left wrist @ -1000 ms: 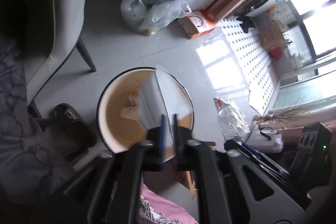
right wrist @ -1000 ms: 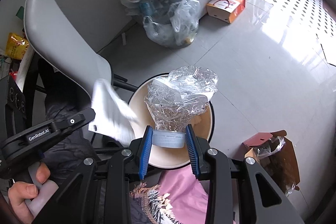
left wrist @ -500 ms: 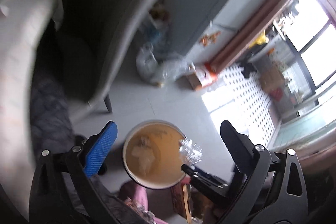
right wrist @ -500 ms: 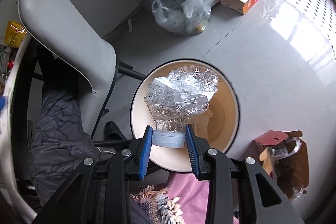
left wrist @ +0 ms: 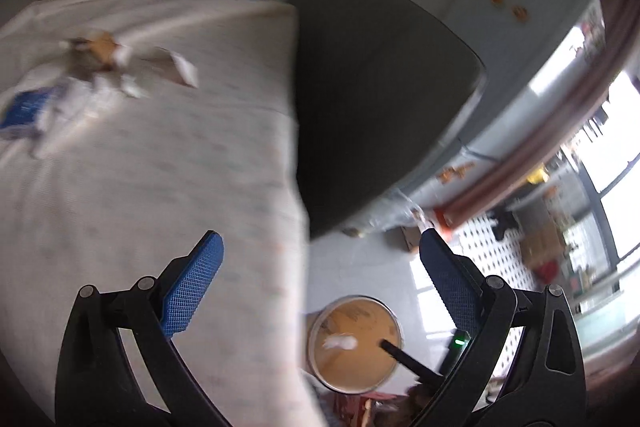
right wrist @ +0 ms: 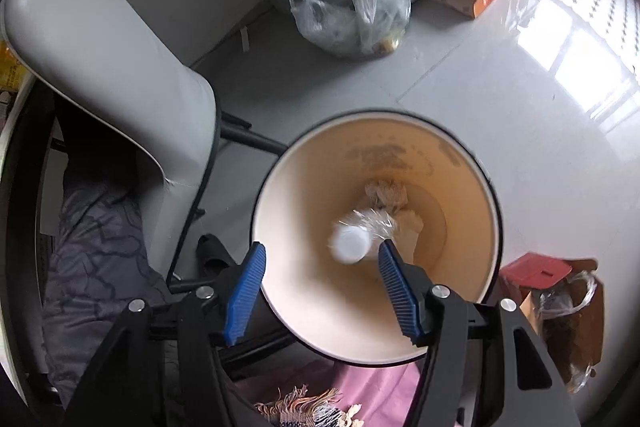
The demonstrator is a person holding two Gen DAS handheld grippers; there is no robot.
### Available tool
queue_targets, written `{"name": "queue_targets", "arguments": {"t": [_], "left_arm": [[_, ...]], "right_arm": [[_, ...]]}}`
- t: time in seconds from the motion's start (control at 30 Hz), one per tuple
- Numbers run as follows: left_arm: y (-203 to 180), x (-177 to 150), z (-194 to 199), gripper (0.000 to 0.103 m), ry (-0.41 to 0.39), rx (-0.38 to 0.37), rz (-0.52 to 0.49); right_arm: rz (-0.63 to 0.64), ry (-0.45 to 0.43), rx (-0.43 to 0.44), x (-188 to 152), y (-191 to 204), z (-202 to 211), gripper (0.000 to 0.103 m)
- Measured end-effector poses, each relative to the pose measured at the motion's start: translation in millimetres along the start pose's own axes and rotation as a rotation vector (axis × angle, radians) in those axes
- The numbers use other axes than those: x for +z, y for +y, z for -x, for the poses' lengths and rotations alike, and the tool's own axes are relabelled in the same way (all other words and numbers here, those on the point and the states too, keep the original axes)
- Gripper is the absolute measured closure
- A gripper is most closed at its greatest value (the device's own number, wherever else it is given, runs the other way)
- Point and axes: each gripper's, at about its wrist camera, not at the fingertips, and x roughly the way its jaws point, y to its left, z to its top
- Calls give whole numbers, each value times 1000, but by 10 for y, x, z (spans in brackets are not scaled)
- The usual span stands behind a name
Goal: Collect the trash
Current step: 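Move both tools back over the table toward the remaining trash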
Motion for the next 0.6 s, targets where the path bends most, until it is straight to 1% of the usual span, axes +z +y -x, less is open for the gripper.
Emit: {"name": "queue_targets", "arguments": {"t": [0.07,0.13,0.23,0.3,0.4,0.6], "left_arm": [[229,58,103,6,-27,28,28],[438,109,211,6,-49,44,64],[701,148,375,6,-81,66,99],[842,185,479,6,-102,73,123],[974,215,616,6,-126,82,152],[1278,243,839,6,-168,83,189]], "right_arm": [[9,-11,5,24,50,111,44],[29,-42,2,39,138,290,44],[59,-90,22,78,297,593,35],[78,-127,33,90,419,789,33],[117,-180,66,117,681,1101,28],[219,-260,112,125,1243,1518,15]]}}
